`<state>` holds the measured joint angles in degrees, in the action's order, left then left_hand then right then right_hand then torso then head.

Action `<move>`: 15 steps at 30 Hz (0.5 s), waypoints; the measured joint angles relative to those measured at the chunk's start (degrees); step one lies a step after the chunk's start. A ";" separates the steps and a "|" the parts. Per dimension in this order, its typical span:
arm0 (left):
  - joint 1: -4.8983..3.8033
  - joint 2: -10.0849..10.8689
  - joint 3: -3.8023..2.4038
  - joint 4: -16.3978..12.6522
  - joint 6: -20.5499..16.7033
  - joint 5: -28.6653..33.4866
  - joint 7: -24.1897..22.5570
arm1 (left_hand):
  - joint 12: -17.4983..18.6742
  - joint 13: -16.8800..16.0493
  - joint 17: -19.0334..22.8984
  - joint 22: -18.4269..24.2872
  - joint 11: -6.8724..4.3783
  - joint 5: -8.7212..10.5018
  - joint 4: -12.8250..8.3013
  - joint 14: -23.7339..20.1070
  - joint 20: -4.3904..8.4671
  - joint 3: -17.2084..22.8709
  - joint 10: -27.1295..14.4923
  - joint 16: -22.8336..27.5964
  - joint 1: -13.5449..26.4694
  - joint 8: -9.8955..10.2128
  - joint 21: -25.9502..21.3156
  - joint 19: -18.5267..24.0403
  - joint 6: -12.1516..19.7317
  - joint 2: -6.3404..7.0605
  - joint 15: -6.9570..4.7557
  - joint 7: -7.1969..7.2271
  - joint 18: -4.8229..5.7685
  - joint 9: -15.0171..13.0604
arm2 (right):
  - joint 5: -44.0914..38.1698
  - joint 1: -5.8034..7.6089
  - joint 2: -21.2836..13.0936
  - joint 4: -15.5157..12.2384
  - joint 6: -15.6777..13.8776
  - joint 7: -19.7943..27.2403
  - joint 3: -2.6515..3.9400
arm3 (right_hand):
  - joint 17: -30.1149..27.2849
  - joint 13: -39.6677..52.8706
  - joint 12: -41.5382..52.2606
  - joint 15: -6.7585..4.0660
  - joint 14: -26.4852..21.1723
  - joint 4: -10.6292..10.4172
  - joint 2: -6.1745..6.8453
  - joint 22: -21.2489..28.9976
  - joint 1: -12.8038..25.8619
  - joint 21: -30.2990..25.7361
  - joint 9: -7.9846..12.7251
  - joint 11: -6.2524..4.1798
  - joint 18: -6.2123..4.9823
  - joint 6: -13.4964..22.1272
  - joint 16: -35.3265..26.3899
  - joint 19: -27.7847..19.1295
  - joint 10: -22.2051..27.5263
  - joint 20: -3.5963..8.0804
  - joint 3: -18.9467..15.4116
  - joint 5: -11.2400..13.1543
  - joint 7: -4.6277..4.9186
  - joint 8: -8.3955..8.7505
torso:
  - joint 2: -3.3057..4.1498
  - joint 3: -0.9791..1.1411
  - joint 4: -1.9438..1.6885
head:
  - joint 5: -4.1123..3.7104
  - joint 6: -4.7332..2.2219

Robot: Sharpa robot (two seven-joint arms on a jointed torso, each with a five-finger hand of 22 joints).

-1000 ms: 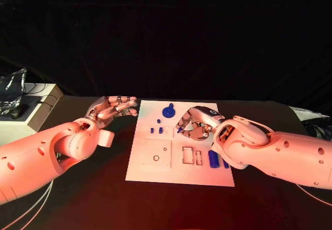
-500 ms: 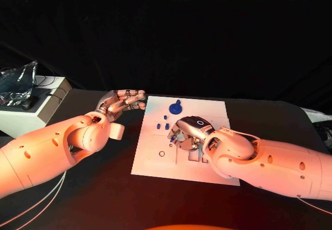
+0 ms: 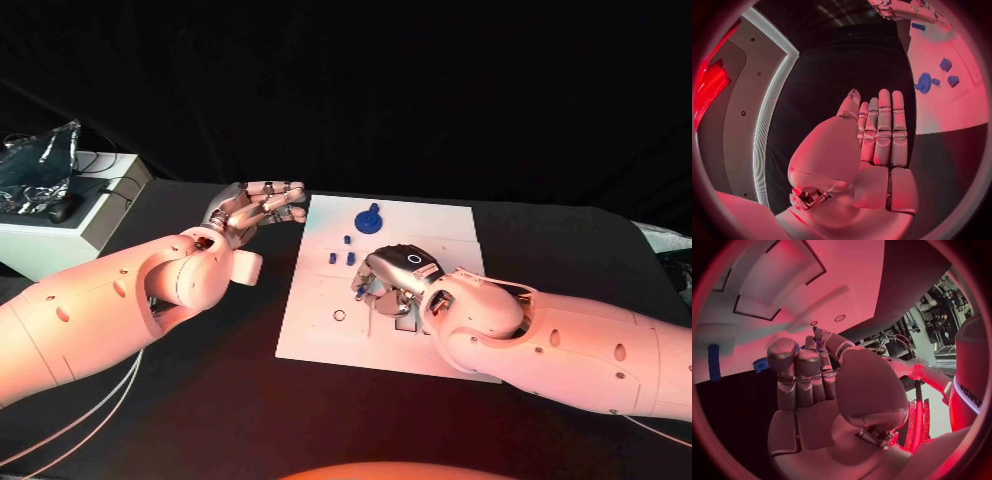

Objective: Assemble the parts on the task board

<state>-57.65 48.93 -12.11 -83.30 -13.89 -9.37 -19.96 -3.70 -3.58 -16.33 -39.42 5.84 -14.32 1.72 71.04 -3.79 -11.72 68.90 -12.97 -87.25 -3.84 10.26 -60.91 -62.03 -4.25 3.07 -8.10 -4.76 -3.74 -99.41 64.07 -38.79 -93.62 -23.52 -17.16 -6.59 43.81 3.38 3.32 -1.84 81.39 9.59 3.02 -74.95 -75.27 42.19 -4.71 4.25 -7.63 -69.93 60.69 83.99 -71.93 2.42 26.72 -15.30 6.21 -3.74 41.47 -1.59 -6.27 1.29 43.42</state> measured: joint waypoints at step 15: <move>0.04 0.08 0.01 0.06 0.02 0.23 -0.03 | 0.00 0.00 0.10 0.36 0.00 0.00 0.43 0.00 0.00 0.20 0.00 0.00 0.00 0.00 0.00 0.00 0.00 0.00 0.00 0.00 0.00 0.00 | -0.97 -0.52 0.60 0.42 0.71 -0.27 -0.05 | 0.00 0.22 -0.16 0.00 0.00 0.06 0.01 0.01 -0.01 0.00 -0.03 -0.01 -0.03 0.09 0.00 -0.09 0.01 -0.10 -0.08 0.03 -0.05 0.12 | -0.02 0.03 0.02 | 0.59 0.80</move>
<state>-57.60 49.02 -12.11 -83.25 -13.87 -9.14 -19.99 -3.70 -3.58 -16.23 -39.06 5.83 -14.32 2.15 71.04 -3.79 -11.52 68.90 -12.97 -87.26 -3.84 10.26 -60.91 -62.04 -4.25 3.07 -8.09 -4.76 -3.75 -100.38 63.55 -38.19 -93.20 -22.81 -17.43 -6.63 43.81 3.59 3.17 -1.84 81.39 9.65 3.03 -74.94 -75.28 42.19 -4.74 4.24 -7.66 -69.84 60.69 83.89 -71.92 2.32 26.64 -15.28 6.16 -3.62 41.45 -1.56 -6.26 1.88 44.21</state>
